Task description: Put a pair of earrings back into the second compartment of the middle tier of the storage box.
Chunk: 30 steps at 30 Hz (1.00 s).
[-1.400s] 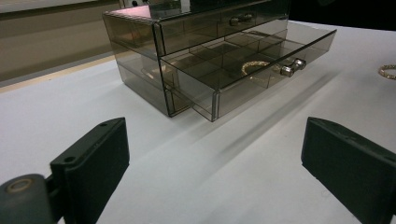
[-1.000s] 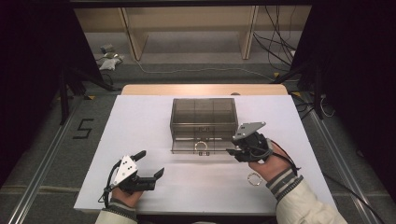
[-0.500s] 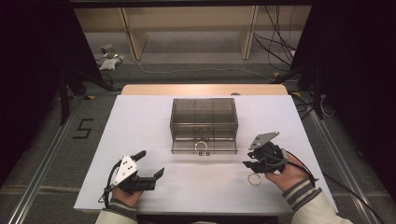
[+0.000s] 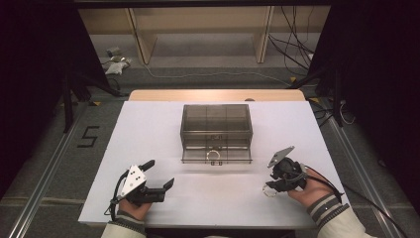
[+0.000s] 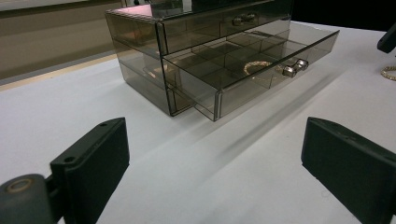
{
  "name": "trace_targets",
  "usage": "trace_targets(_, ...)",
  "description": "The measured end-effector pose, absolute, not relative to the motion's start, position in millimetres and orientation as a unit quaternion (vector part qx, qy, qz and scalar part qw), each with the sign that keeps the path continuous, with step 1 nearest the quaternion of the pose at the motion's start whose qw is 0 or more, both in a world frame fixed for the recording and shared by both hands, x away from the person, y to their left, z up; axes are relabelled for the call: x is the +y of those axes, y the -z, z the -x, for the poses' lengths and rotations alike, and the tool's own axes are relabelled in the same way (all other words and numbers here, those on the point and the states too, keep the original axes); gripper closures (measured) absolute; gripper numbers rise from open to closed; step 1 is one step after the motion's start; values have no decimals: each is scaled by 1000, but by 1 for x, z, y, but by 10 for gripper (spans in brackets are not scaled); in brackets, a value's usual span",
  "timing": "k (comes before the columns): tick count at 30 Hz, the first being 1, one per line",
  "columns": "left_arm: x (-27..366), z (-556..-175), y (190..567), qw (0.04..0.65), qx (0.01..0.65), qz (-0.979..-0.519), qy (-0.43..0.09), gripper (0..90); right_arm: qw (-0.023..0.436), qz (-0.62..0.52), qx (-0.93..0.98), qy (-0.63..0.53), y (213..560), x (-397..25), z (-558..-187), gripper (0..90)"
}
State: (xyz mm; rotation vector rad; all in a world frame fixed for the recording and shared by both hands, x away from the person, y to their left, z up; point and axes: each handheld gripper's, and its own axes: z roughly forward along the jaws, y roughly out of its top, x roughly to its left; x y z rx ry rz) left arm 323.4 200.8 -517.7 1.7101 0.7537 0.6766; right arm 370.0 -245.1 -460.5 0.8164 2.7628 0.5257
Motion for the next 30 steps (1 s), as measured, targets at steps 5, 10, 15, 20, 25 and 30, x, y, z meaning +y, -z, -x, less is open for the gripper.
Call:
trace_targets(5, 201, -323, 518, 546, 317, -721, -285, 73, 89, -280, 942, -161, 469, -248, -373, 666)
trace_targets(10, 200, -323, 518, 546, 318, -721, -285, 73, 79, -283, 944, -148, 475, -250, -374, 692)
trace_targets(15, 200, -323, 518, 546, 318, -721, -285, 73, 71, -286, 944, -150, 476, -253, -376, 738)
trace_targets(20, 200, -323, 518, 545, 318, -721, -285, 73, 69, -291, 941, -158, 477, -256, -377, 843)
trace_targets(25, 200, -323, 518, 545, 318, -721, -285, 73, 77, -291, 941, -157, 477, -254, -374, 865)
trace_targets(30, 200, -323, 518, 545, 317, -721, -285, 73, 82, -286, 943, -153, 477, -252, -372, 868)
